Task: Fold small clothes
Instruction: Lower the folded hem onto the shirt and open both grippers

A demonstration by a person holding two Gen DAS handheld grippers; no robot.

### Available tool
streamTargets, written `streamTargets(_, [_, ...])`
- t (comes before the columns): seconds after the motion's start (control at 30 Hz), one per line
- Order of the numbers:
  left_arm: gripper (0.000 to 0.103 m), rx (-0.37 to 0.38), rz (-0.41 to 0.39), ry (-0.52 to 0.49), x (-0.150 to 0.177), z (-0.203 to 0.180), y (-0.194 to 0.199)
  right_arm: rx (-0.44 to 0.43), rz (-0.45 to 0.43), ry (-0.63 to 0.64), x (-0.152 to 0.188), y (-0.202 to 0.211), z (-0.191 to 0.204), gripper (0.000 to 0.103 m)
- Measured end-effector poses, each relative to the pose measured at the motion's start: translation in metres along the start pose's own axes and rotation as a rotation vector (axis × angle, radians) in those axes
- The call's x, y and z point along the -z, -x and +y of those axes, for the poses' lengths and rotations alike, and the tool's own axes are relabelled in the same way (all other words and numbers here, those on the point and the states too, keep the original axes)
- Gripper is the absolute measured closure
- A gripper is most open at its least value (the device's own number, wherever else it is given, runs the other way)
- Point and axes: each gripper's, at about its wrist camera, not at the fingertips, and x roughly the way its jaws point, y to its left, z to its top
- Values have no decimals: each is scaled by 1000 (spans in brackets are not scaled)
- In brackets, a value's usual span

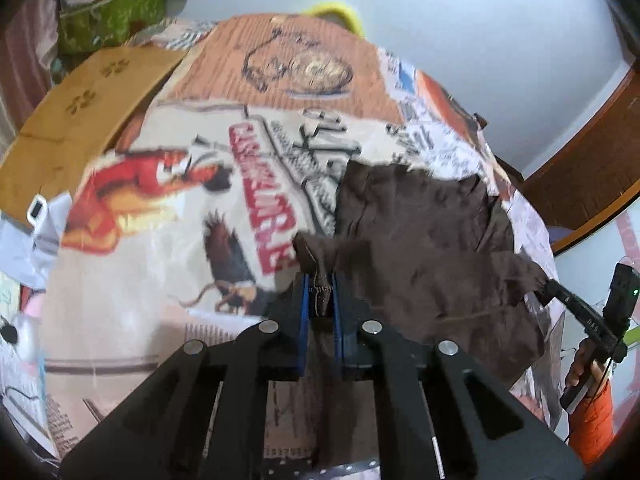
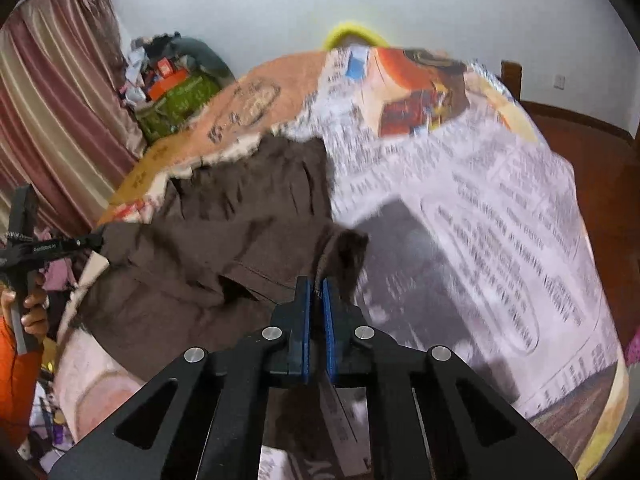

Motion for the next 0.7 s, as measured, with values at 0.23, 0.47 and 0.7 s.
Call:
streamTargets(0.23, [94, -36, -50, -30, -38, -15, -2, 21, -114, 27, -39, 8, 5, 98])
streamTargets(0.47, [94, -29, -55, -40, -76, -25, -22, 67, -131, 82, -65, -7, 6, 98])
streamTargets(0.7, [94, -104, -42, -17, -103, -12, -58, 116, -146, 88, -98, -35, -4, 98])
